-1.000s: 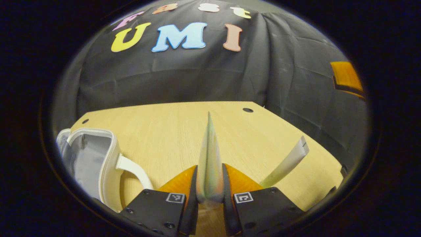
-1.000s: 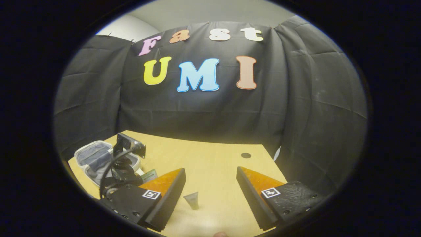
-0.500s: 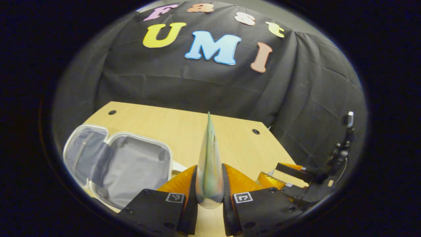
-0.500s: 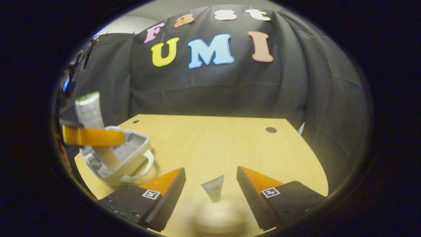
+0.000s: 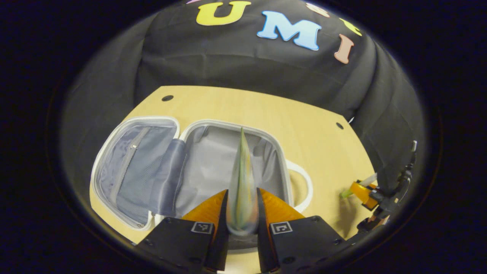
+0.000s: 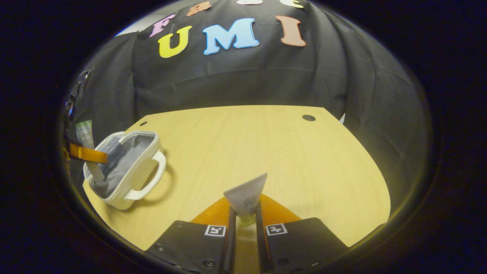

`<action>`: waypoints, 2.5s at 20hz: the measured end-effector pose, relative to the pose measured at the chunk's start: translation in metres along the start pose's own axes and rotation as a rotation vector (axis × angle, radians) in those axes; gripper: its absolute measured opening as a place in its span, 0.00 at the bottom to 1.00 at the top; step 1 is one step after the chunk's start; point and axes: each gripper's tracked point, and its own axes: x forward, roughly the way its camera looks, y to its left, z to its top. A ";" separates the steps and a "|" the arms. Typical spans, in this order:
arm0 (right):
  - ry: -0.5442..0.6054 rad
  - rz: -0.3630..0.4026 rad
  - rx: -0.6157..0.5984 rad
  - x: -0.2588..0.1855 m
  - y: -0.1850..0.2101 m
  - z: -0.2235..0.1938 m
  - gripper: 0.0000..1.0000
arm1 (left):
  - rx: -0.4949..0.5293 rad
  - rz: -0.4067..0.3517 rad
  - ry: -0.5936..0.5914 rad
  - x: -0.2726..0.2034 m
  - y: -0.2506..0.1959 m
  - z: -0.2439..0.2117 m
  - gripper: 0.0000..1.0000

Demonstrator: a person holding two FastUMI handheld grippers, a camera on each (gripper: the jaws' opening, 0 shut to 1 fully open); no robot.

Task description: First open the suitcase, pack the skin care products into it, and then close the suitcase.

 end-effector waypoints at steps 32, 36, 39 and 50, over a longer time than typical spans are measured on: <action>-0.084 0.141 0.027 -0.042 0.220 0.066 0.95 | -0.277 0.284 -0.205 -0.108 0.434 0.037 0.91; -0.077 0.088 0.021 -0.048 0.210 0.063 0.95 | -0.353 0.156 -0.106 -0.060 0.446 0.028 0.92; -0.065 0.065 0.015 -0.053 0.206 0.060 0.95 | -0.442 0.106 -0.078 -0.034 0.451 0.021 0.90; -0.080 -0.005 0.057 -0.073 0.169 0.057 0.95 | -0.618 0.052 -0.069 -0.016 0.449 0.012 0.17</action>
